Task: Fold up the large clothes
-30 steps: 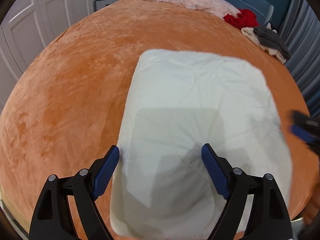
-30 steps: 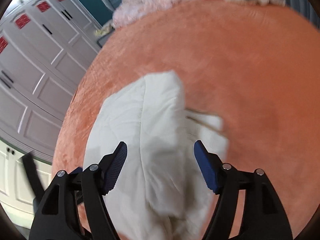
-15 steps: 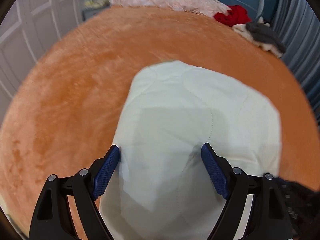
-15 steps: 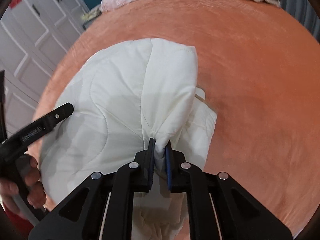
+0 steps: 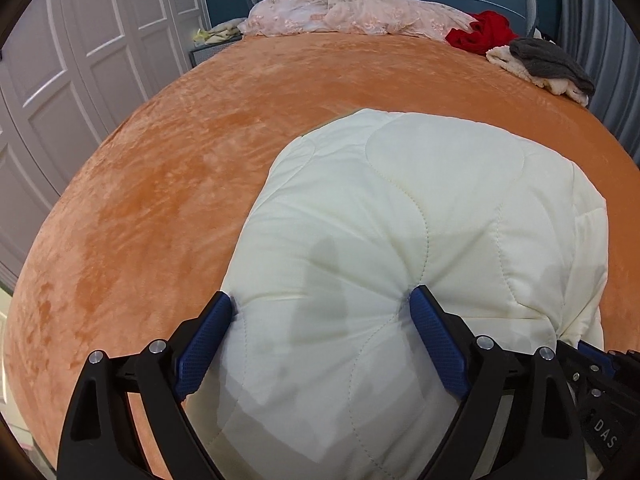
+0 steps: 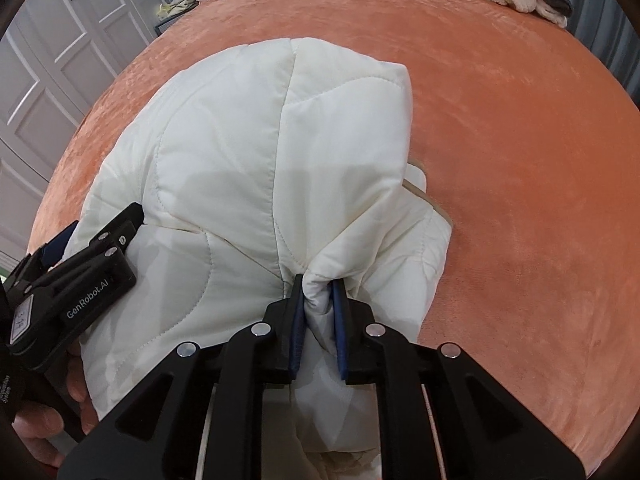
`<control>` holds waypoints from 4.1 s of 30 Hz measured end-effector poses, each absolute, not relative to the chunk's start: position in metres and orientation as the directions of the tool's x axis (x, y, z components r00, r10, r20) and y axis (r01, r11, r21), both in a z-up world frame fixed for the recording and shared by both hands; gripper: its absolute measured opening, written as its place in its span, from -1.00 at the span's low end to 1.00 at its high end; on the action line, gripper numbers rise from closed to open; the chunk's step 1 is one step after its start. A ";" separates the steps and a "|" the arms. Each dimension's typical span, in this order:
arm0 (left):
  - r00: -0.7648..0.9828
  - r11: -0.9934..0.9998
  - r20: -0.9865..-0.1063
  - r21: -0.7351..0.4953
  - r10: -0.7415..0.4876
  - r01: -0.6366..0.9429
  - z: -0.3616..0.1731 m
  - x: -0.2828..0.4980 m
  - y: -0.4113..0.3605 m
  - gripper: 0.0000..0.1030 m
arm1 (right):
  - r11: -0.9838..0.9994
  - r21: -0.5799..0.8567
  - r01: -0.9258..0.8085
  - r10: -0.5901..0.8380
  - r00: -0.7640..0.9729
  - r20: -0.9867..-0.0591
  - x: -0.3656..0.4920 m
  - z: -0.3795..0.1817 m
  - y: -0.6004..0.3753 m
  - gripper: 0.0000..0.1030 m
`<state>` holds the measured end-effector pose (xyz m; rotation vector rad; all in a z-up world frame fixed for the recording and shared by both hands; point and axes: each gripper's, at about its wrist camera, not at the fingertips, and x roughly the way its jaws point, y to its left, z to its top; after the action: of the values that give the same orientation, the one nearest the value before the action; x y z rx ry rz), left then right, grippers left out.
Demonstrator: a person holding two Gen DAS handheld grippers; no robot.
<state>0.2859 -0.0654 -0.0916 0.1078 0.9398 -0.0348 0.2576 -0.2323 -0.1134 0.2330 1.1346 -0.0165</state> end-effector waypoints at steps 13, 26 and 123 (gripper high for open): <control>0.527 0.997 -0.850 0.040 0.001 0.063 -0.043 0.220 -0.043 0.69 | 0.994 0.103 0.036 0.075 0.459 -0.885 0.186 -0.066 -0.210 -0.65; 0.550 0.994 -0.835 0.055 -0.006 0.095 -0.014 0.145 -0.046 0.68 | 0.994 0.054 0.092 -0.001 0.509 -0.861 0.120 -0.032 -0.217 -0.44; 0.654 0.993 -0.752 0.120 0.086 0.007 0.005 0.002 -0.027 0.66 | 0.988 0.053 0.148 -0.067 0.699 -0.712 -0.035 0.015 -0.169 0.44</control>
<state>0.0023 -0.0266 0.0049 0.1153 0.8573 0.0454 -0.0351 -0.1692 0.0145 0.1090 0.7875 -0.1200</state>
